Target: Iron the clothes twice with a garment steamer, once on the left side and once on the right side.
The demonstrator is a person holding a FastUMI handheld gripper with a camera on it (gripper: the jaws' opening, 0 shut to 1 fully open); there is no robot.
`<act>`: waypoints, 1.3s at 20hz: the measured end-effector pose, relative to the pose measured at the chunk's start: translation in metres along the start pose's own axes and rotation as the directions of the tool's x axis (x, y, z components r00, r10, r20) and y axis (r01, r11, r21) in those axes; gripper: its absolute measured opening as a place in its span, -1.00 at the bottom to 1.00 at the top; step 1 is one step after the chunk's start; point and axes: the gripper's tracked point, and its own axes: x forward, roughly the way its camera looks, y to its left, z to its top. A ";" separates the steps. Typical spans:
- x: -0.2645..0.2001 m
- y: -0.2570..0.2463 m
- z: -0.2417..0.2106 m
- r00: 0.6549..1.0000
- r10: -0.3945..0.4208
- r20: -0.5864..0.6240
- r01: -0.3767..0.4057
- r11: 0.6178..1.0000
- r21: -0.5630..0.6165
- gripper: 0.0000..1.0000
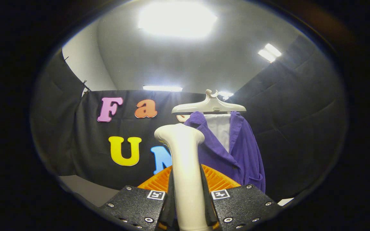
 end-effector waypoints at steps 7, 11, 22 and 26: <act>0.067 -0.025 -0.005 0.999 -0.041 -0.019 0.041 0.999 0.010 -0.24; 0.083 -0.035 -0.039 0.994 -0.048 -0.102 0.047 0.999 -0.016 -0.24; 0.027 -0.043 -0.147 0.955 -0.077 -0.286 0.072 0.997 -0.028 -0.23; 0.003 -0.040 -0.183 0.930 -0.078 -0.359 0.069 0.997 -0.037 -0.23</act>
